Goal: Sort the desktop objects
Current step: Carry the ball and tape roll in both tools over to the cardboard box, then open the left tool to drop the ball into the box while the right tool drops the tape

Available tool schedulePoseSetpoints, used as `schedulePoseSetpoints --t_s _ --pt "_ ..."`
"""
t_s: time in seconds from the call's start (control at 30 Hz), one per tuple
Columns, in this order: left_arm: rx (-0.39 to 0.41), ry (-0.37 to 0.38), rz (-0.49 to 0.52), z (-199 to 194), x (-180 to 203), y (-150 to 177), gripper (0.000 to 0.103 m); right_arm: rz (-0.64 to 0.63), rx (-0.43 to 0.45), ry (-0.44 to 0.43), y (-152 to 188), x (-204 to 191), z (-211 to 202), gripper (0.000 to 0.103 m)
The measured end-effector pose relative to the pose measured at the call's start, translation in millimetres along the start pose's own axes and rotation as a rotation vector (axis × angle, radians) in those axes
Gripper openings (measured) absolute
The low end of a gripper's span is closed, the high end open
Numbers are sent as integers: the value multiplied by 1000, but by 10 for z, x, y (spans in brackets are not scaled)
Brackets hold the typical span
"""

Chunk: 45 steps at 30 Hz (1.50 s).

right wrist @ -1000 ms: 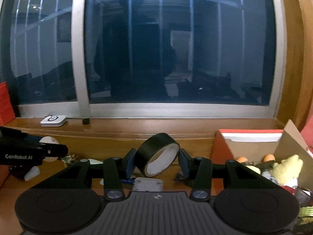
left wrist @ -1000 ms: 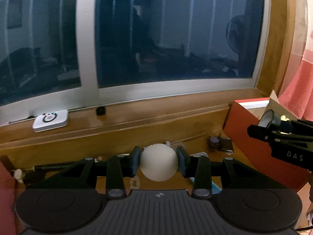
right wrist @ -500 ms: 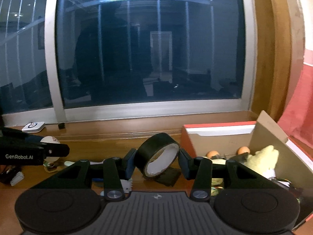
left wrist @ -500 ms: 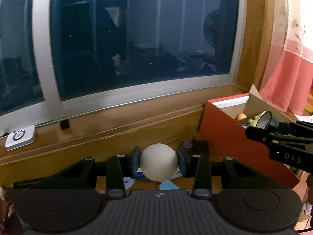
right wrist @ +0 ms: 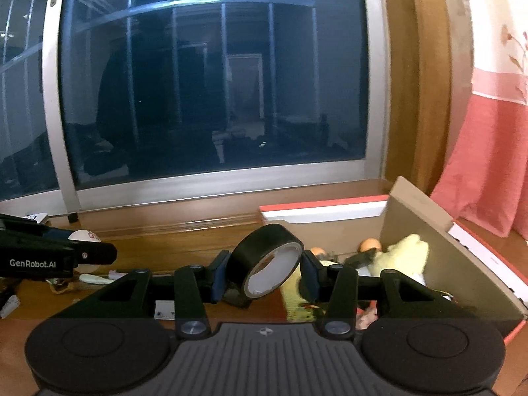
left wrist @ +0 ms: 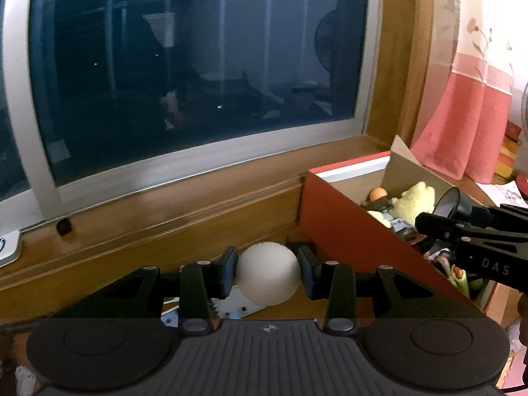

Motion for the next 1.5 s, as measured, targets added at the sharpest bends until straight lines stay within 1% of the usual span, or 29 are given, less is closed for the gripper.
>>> schedulePoseSetpoints --t_s 0.53,0.8,1.07,1.2,1.5 --pt "-2 102 72 303 631 -154 40 57 10 118 53 667 -205 48" --pt "-11 194 126 483 1124 -215 40 88 12 193 100 1051 -357 48" --pt "-15 281 152 625 1526 -223 40 114 2 272 200 1391 -536 48" --pt "-15 300 161 646 1624 -214 40 106 -3 284 208 1425 -553 48" --pt "-20 283 152 630 1565 -216 40 88 -4 262 181 1310 -479 48"
Point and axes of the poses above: each gripper's, at about its wrist camera, not at the fingertips, and z roughly the way its jaws point, x to its right, y to its underside, the point moved 6 cm from there along z, roughly the way its jaws point, and after that the axes turned 5 degrees about x, right-handed, at the moved point
